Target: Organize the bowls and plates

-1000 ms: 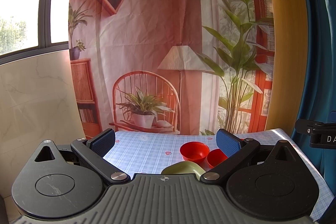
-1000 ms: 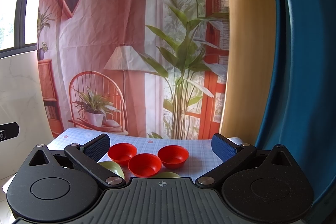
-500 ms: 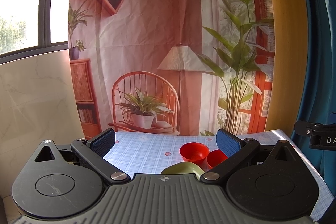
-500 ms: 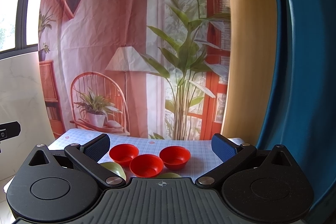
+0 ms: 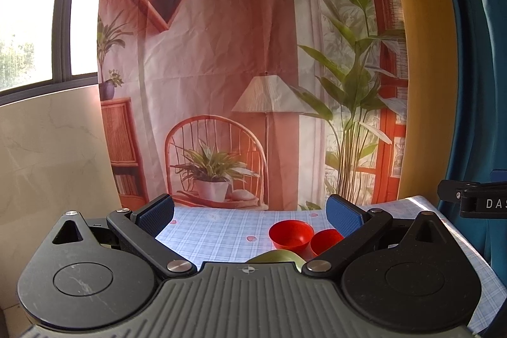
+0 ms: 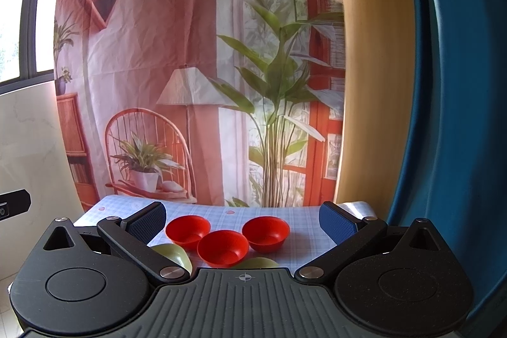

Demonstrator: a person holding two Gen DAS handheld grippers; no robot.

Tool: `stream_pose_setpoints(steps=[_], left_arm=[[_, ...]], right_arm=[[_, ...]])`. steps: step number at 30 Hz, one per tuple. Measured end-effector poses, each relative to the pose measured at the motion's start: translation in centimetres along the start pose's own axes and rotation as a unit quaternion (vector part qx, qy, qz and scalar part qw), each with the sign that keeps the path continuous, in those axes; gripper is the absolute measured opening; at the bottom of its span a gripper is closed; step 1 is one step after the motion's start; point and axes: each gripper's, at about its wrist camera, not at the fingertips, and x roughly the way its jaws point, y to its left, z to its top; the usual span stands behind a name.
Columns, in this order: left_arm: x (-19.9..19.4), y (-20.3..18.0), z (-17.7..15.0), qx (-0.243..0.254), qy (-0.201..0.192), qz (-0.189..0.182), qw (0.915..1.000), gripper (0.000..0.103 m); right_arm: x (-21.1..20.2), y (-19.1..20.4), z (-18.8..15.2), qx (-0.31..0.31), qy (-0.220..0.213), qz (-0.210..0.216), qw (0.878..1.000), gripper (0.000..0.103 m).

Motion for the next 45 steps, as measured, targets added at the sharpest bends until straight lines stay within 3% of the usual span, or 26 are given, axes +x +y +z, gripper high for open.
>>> stream_pose_setpoints(steps=[5,10,16,23,28,36,40,45], left_arm=[[1.7,0.1,-0.6,-0.018,-0.003,0.009,0.9998,0.103],[4.7,-0.6,-1.9,0.004,-0.008,0.05,0.9987,0.103],[9.5,-0.6,-4.3,0.006,0.043,0.048,0.9979,0.099],[14.2,0.4,-9.0,-0.024,0.099,0.048,0.9936,0.095],[15.8,0.8,-12.2,-0.034,0.152,0.036,0.9871,0.094],[17.4,-0.4,-14.7,-0.023,0.185,-0.014,0.9824,0.093],[18.0,-1.3,-15.4,-0.006,0.2,-0.034,0.9791,0.087],[18.7,-1.4,-15.9,-0.011,0.213,-0.042,0.9761,0.084]], right_arm=[[1.3,-0.5,-0.7,0.017,-0.016,0.017,1.0,0.103],[3.7,-0.1,-1.9,0.012,-0.039,0.014,0.999,0.103],[8.3,-0.7,-4.7,0.07,-0.017,0.035,0.997,0.103],[13.0,-0.2,-9.4,0.054,0.044,0.008,0.998,0.103],[14.3,0.5,-12.7,0.029,0.072,-0.003,0.997,0.103],[15.0,0.3,-15.1,0.02,0.099,0.02,0.995,0.102],[15.5,0.1,-15.8,0.021,0.115,0.025,0.993,0.088],[16.0,0.1,-16.2,0.019,0.127,0.031,0.991,0.084]])
